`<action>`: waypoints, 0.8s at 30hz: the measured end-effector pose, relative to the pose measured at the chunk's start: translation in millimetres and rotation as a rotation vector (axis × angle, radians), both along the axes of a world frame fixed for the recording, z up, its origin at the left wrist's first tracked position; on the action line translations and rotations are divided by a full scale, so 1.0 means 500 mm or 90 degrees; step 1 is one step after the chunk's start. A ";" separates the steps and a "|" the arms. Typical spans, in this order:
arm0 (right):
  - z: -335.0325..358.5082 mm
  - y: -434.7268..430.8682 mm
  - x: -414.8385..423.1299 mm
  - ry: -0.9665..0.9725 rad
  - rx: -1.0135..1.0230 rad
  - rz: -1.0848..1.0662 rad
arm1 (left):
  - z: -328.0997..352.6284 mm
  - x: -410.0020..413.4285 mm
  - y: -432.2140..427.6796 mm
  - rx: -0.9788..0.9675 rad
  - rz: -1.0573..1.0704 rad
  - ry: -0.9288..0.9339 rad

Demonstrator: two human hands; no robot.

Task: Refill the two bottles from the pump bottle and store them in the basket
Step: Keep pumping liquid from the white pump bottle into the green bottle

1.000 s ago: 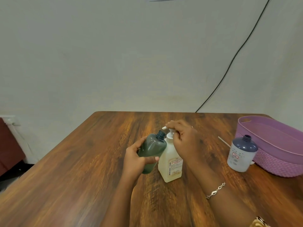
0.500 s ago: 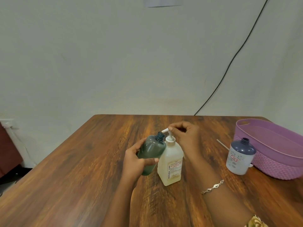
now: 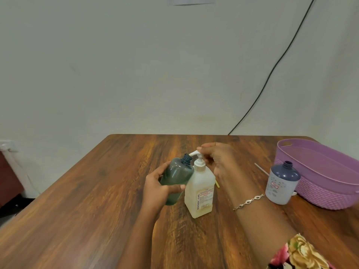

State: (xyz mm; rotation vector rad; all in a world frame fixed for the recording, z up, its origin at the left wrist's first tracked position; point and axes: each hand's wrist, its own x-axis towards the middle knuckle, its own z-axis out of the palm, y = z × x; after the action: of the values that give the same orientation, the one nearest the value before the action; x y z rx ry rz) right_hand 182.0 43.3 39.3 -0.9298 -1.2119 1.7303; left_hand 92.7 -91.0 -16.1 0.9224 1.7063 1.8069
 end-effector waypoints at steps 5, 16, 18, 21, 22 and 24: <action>-0.012 0.014 -0.004 -0.059 -0.006 0.021 | -0.003 0.003 0.001 0.003 -0.005 -0.001; -0.001 0.016 -0.001 -0.054 0.015 0.054 | 0.007 0.000 0.001 -0.019 -0.017 0.017; -0.011 0.013 -0.005 -0.044 0.023 0.039 | 0.004 0.001 0.002 -0.027 -0.015 0.020; -0.019 0.009 0.000 -0.049 0.029 0.040 | 0.004 0.002 -0.001 -0.032 -0.016 0.020; -0.020 0.010 0.002 -0.055 0.030 0.045 | 0.005 0.003 -0.001 -0.034 -0.018 0.024; -0.010 0.013 0.005 -0.055 0.020 0.057 | 0.008 0.004 -0.001 -0.034 -0.021 0.028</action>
State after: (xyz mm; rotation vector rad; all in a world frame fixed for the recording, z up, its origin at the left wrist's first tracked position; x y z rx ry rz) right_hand 184.5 49.7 34.1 -0.9536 -1.3519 1.7520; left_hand 94.7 -91.4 -11.9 0.9690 1.7476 1.7227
